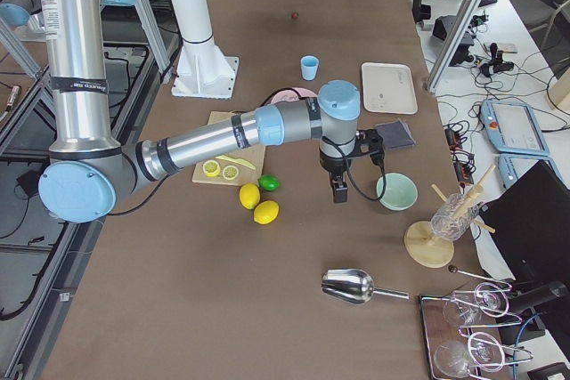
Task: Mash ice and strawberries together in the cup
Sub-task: 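Move the right gripper toward the pink bowl of ice cubes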
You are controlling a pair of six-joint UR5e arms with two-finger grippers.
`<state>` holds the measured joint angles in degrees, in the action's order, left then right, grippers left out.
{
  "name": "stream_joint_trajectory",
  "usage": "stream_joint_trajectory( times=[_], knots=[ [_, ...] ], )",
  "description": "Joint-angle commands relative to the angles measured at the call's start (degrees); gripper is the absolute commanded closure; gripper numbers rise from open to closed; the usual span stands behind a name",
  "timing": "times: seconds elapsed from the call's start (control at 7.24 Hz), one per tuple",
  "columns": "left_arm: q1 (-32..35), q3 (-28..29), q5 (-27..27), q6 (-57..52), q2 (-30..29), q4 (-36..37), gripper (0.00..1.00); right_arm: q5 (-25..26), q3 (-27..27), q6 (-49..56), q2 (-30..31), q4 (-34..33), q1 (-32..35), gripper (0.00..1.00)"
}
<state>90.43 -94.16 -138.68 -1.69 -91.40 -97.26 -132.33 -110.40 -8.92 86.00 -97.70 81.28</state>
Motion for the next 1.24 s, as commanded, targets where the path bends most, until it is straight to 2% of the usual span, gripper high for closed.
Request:
stream_joint_trajectory(
  times=[0.0,0.14,0.28,0.41,0.55,0.83,1.1],
  knots=[
    [0.1,0.0,0.0,0.1,0.2,0.0,0.01,4.5,-4.5,-14.7,-2.4,0.4,-7.5,0.00],
    [0.2,-0.1,0.0,0.0,0.3,0.0,0.01,5.2,-6.7,-17.2,-3.0,1.1,-10.6,0.00],
    [0.4,-0.1,0.0,0.1,0.3,0.0,0.01,7.2,-8.1,-24.1,-4.6,1.2,-14.2,0.00],
    [0.4,-0.1,0.0,0.1,0.3,0.0,0.01,11.8,-9.3,-29.3,-4.8,1.3,-19.5,0.00],
    [1.0,-0.1,0.1,0.1,0.2,0.0,0.01,13.4,-9.3,-29.6,-5.7,2.5,-23.9,0.00],
    [1.9,0.0,0.0,0.0,0.4,0.0,0.01,13.3,-9.8,-31.5,-8.7,2.6,-29.3,0.00],
    [3.2,0.1,0.0,-0.1,1.0,0.0,0.01,13.9,-9.9,-48.7,-11.6,4.9,-34.4,0.02]
  ],
)
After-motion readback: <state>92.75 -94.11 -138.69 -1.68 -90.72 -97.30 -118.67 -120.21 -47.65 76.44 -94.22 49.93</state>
